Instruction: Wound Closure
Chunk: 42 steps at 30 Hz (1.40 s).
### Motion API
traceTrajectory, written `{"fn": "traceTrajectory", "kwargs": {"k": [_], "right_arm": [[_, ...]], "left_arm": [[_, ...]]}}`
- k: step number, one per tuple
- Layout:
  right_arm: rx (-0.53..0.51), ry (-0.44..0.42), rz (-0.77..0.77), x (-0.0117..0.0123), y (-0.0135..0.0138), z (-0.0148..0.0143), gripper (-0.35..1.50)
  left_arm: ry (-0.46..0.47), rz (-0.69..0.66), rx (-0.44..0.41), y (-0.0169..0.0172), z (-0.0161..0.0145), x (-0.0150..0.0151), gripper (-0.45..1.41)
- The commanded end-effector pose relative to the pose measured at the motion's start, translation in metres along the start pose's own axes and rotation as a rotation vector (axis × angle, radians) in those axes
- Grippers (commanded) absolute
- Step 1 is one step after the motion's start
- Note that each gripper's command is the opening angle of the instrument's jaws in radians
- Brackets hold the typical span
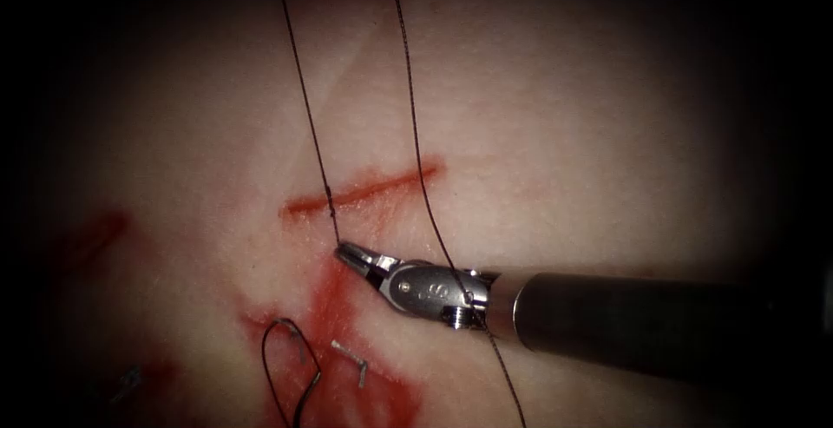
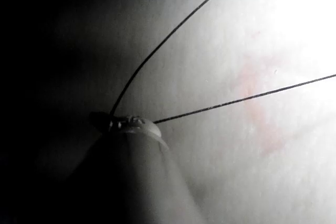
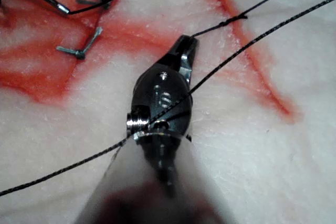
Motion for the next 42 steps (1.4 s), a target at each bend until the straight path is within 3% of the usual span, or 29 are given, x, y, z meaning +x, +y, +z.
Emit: {"fn": "traceTrajectory", "kwargs": {"k": [1,6,10,11,13,15,20,25,26,30,33,42], "right_arm": [[0.002,0.004,0.004,-0.0001,-0.0005,0.0005,-0.35],[-0.015,0.037,0.022,0.0007,0.0004,0.0005,-0.35],[-0.023,0.089,0.048,0.0015,0.0017,0.0005,0.78],[-0.007,0.093,0.050,0.0017,0.0020,0.0004,0.98],[-0.004,0.093,0.055,0.0020,0.0023,0.0001,1.11],[-0.001,0.093,0.059,0.0023,0.0025,-0.0001,1.14],[0.009,0.109,0.077,0.0034,0.0038,-0.0014,1.19],[0.021,0.116,0.091,0.0042,0.0052,-0.0023,1.11],[0.029,0.120,0.096,0.0046,0.0058,-0.0024,1.09],[0.049,0.137,0.106,0.0053,0.0067,-0.0023,1.06],[0.103,0.158,0.111,0.0061,0.0073,-0.0020,0.93],[0.194,0.186,0.125,0.0093,0.0087,0.0006,0.86]], "left_arm": [[0.000,0.001,0.004,-0.0003,0.0008,0.0001,-0.45],[0.017,-0.010,0.008,0.0003,-0.0002,0.0009,-0.45],[0.081,-0.074,0.019,0.0011,-0.0018,0.0022,-0.45],[0.120,-0.123,0.026,0.0015,-0.0027,0.0029,-0.45],[0.209,-0.172,0.010,0.0021,-0.0042,0.0040,-0.45],[0.274,-0.217,-0.004,0.0026,-0.0053,0.0046,-0.45],[0.539,-0.400,-0.057,0.0041,-0.0102,0.0069,-0.45],[0.744,-0.492,-0.122,0.0057,-0.0158,0.0092,-0.45],[0.808,-0.529,-0.153,0.0065,-0.0182,0.0102,-0.45],[0.892,-0.548,-0.219,0.0081,-0.0222,0.0121,-0.45],[0.933,-0.555,-0.266,0.0096,-0.0249,0.0135,-0.45],[0.944,-0.542,-0.370,0.0147,-0.0305,0.0153,-0.45]]}}
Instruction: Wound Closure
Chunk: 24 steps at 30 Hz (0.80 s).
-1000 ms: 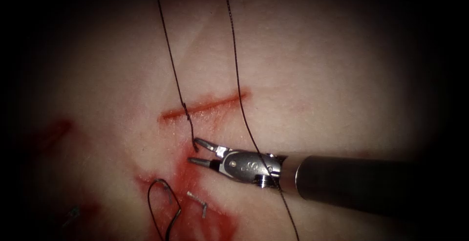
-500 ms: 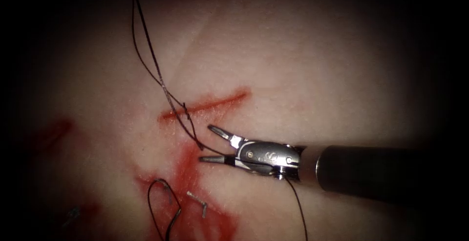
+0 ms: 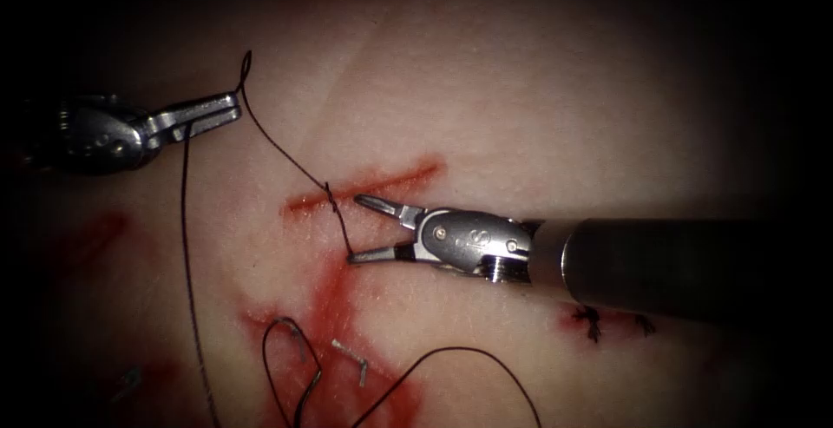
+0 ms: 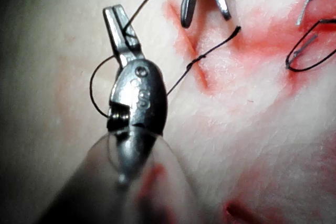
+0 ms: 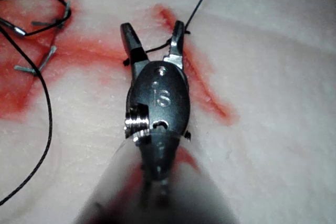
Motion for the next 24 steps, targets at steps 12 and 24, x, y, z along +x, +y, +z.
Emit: {"fn": "traceTrajectory", "kwargs": {"k": [12,24], "right_arm": [[0.085,0.032,-0.006,0.0009,0.0006,0.0083,-0.20],[0.190,0.210,0.134,0.0038,0.0039,0.0118,-0.35]], "left_arm": [[-0.013,-0.103,-0.109,0.0076,0.0020,-0.0033,-0.45],[-0.037,-0.181,-0.169,0.0095,0.0033,-0.0072,-0.45]]}}
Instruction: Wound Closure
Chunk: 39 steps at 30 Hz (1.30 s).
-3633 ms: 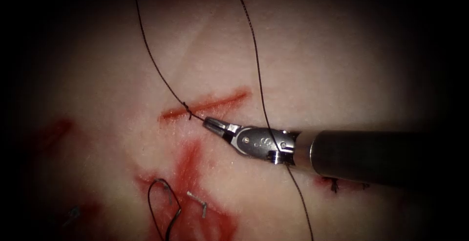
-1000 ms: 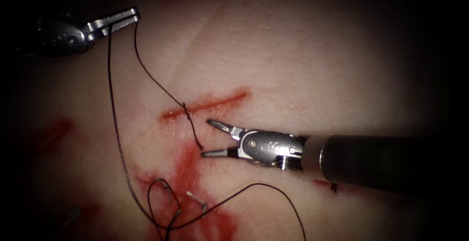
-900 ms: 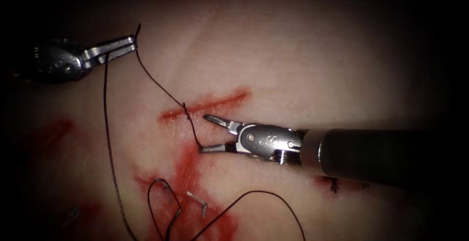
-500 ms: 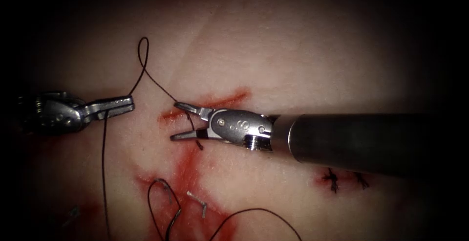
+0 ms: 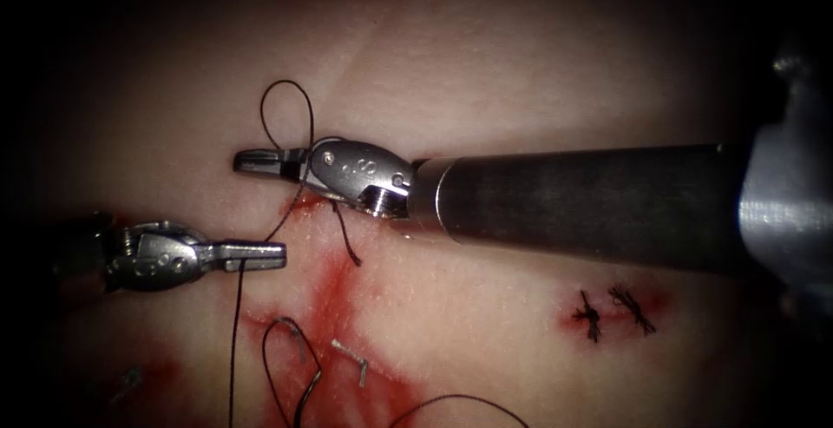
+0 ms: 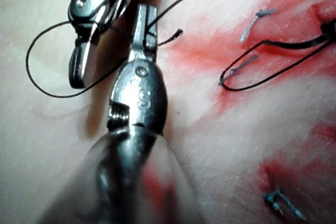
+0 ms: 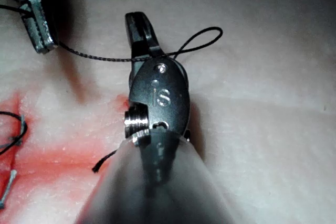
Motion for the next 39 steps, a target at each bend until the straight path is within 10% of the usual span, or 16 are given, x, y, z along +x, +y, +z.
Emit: {"fn": "traceTrajectory", "kwargs": {"k": [1,17,37,39], "right_arm": [[0.038,0.031,0.034,0.0000,0.0002,0.0005,-0.35],[0.436,0.194,0.203,0.0010,0.0022,-0.0017,-0.35],[0.896,-0.197,-0.227,0.0005,-0.0009,-0.0032,-0.35],[0.927,-0.228,-0.275,0.0006,-0.0015,-0.0031,-0.03]], "left_arm": [[-0.019,0.001,0.000,-0.0003,0.0005,-0.0010,-0.45],[-0.110,0.040,-0.022,-0.0028,-0.0010,-0.0082,-0.45],[-0.148,0.026,0.009,-0.0055,0.0001,-0.0108,-0.45],[-0.151,0.026,0.008,-0.0056,0.0002,-0.0109,-0.45]]}}
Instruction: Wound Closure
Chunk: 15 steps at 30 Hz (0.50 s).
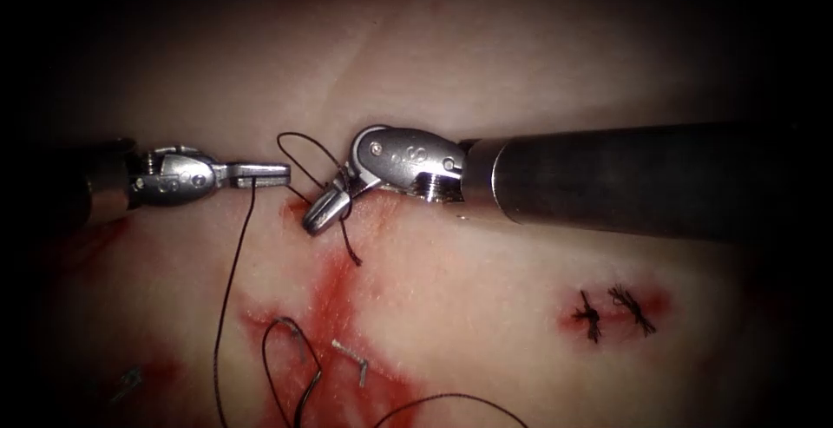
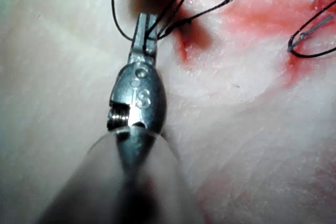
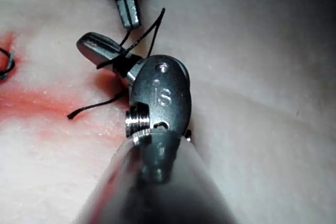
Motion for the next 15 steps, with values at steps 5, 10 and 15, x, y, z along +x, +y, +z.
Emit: {"fn": "traceTrajectory", "kwargs": {"k": [5,10,15], "right_arm": [[0.079,-0.094,-0.077,-0.0001,-0.0002,0.0018,0.46],[0.136,-0.196,-0.132,0.0000,-0.0004,0.0021,0.66],[0.161,-0.316,-0.157,-0.0004,-0.0003,0.0018,1.01]], "left_arm": [[-0.001,0.002,-0.003,-0.0004,0.0006,-0.0006,-0.45],[0.000,-0.003,-0.006,-0.0002,0.0003,-0.0006,-0.45],[0.002,-0.008,-0.009,0.0001,-0.0002,-0.0006,-0.45]]}}
